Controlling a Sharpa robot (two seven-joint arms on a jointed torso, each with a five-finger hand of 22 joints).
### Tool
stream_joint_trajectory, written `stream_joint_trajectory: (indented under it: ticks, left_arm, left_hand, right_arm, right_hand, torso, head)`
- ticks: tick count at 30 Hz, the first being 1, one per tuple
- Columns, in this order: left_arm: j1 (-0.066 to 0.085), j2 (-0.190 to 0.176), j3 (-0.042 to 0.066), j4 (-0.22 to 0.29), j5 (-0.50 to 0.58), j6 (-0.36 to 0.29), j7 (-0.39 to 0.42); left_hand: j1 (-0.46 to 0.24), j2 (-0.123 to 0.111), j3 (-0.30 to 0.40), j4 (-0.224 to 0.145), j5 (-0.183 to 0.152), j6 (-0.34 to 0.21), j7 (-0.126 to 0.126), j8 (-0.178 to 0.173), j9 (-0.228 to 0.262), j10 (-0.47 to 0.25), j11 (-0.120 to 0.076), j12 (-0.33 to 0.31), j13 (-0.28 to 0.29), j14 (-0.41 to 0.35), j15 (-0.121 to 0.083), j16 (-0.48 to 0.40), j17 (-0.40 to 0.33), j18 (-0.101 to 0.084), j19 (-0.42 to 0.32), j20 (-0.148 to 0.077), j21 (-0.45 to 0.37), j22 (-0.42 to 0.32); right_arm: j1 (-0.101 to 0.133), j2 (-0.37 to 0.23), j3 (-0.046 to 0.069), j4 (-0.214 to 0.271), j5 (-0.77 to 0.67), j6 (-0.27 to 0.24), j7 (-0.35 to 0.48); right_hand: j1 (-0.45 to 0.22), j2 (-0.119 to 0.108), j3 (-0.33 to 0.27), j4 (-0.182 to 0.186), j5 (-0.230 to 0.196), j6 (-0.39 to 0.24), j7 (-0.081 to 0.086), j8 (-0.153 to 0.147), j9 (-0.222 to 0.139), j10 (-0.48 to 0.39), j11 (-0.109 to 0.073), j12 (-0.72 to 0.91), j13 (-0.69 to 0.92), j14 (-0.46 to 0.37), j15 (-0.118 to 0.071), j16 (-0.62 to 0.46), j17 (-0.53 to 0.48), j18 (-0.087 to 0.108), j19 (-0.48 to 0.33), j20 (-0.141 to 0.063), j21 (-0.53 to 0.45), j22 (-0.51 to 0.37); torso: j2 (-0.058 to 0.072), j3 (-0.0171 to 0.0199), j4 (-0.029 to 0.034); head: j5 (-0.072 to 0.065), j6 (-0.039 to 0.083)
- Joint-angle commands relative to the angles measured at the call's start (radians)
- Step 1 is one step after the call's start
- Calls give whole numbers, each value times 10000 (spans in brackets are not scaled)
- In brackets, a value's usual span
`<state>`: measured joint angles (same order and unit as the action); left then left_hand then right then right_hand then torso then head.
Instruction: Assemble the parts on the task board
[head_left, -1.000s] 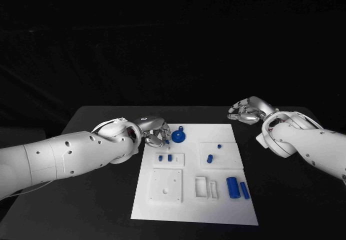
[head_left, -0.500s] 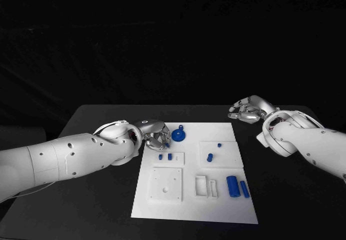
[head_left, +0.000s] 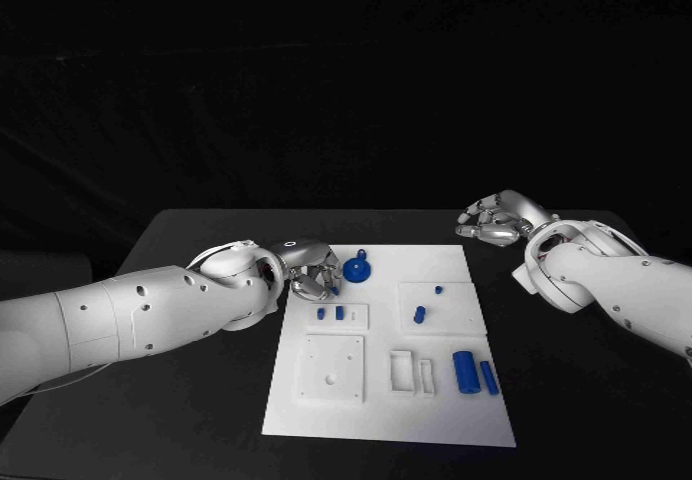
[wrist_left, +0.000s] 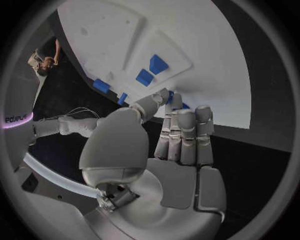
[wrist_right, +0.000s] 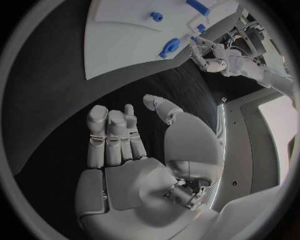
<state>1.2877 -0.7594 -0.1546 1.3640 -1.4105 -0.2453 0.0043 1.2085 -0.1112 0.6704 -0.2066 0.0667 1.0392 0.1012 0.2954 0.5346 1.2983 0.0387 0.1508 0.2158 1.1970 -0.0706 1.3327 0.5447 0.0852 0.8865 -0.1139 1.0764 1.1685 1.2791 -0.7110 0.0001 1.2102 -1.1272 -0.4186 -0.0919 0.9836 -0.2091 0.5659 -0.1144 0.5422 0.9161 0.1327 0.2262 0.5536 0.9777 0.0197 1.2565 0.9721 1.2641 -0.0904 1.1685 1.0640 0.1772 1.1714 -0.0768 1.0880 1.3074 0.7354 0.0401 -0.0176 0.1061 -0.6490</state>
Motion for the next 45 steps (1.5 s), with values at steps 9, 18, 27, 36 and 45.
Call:
stream_joint_trajectory:
  ticks: [9,18,27,36,45]
  left_arm:
    - [-51,160,-22,-130,-178,163,10]
    - [-55,163,-29,-165,-254,278,24]
    - [-55,227,-82,-75,-289,326,189]
    - [-55,202,-215,76,-1238,15,325]
    - [-67,202,-319,99,-1938,-130,211]
  left_hand:
    - [40,117,53,-10,29,83,2,52,0,85,14,-73,7,42,-17,48,-13,152,15,-509,52,18]
    - [45,123,59,-22,33,87,1,53,-3,93,13,-79,7,41,-18,45,-17,151,15,-512,53,22]
    - [34,120,54,-27,31,93,1,54,-6,107,12,-82,9,36,-19,41,-21,146,12,-512,54,26]
    - [33,83,62,-67,103,149,-19,76,-12,196,-13,-73,28,27,-41,41,-29,134,-2,-521,60,48]
    - [28,15,78,-86,200,217,-43,100,-25,272,-39,-76,45,46,-66,57,-33,127,11,-540,71,66]
  right_arm:
    - [-4,-4,2,16,-32,112,81]
    - [-4,-14,2,35,-31,122,78]
    - [-4,-15,2,35,-31,125,79]
    - [-5,-26,2,39,-30,122,83]
    - [-6,-39,2,45,-30,117,85]
  right_hand:
    - [24,97,-6,-79,50,0,52,26,-15,-22,57,39,-13,-41,63,29,-13,846,-1,-43,-64,156]
    - [23,97,-7,-80,50,1,52,27,-15,-22,57,40,-14,-40,63,30,-13,846,-1,-43,-64,157]
    - [23,96,-7,-81,50,1,52,27,-16,-22,57,40,-14,-41,63,30,-13,846,-1,-43,-64,157]
    - [22,97,-7,-82,51,1,52,28,-16,-22,57,41,-15,-41,63,30,-14,846,-1,-43,-65,157]
    - [22,99,-6,-83,51,1,52,28,-17,-22,57,42,-15,-40,63,30,-14,846,0,-43,-65,157]
  torso:
    - [2,-8,-5]
    - [0,3,2]
    - [2,-1,5]
    - [3,-4,2]
    - [1,0,4]
  head:
    - [-22,3]
    - [-29,-13]
    - [-45,-28]
    - [-63,-33]
    - [-70,-27]
